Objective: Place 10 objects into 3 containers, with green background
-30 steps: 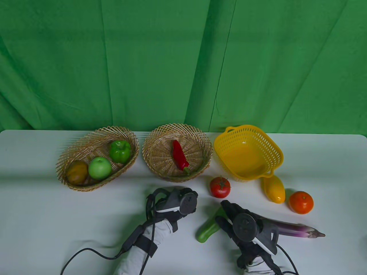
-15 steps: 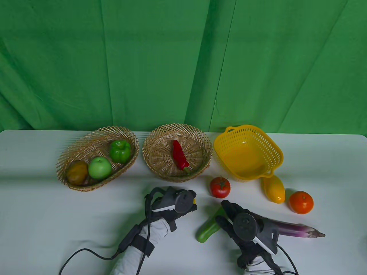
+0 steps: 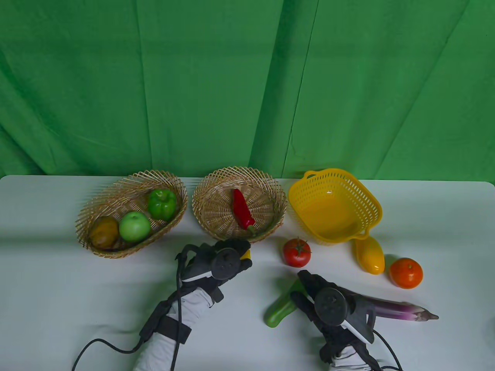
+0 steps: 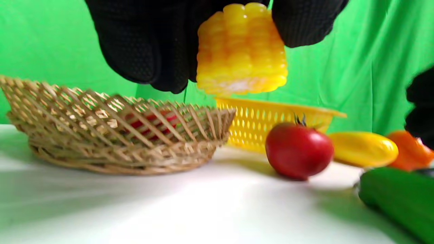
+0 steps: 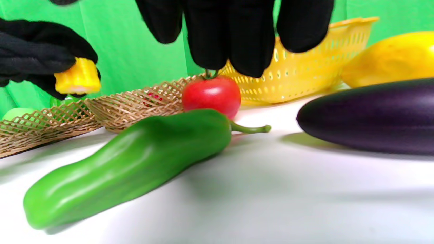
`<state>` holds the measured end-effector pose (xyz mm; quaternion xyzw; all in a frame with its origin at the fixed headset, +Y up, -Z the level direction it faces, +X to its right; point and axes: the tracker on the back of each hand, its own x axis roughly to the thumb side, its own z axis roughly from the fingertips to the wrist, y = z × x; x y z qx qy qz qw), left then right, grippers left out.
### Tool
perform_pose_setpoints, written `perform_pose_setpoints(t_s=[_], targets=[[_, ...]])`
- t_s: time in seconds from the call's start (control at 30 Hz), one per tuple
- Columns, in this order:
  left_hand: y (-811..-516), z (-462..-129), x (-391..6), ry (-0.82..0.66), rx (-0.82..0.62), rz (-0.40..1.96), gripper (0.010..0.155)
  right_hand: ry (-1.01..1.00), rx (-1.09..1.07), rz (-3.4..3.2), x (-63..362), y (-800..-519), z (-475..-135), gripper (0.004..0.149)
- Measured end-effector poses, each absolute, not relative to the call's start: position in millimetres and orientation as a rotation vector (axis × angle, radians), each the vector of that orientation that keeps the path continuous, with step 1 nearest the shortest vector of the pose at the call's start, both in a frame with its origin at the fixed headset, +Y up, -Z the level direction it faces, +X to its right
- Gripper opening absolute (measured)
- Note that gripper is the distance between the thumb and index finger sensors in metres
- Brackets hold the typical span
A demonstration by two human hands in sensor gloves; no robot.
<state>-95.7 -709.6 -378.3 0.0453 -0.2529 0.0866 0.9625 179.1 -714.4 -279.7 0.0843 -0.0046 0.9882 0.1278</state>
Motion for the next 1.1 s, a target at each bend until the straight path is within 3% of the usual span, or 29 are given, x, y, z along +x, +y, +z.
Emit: perform_pose_setpoints(t_s=[0.3, 0.67, 1.1], targets=[[-693.5, -409.3, -106.0, -0.391, 0.150, 0.115, 0.060, -0.019, 0.234, 2.872, 180.4, -714.4, -279.8, 0.070], [-706.4, -444.1, -85.6, -0.295, 0.079, -0.098, 0.061, -0.020, 0.230, 2.870, 181.3, -714.3, -279.9, 0.070], [-714.0, -448.0, -81.1, -0.264, -0.001, -0.126, 0.064, -0.017, 0.231, 2.867, 181.7, -715.0, -279.3, 0.070]])
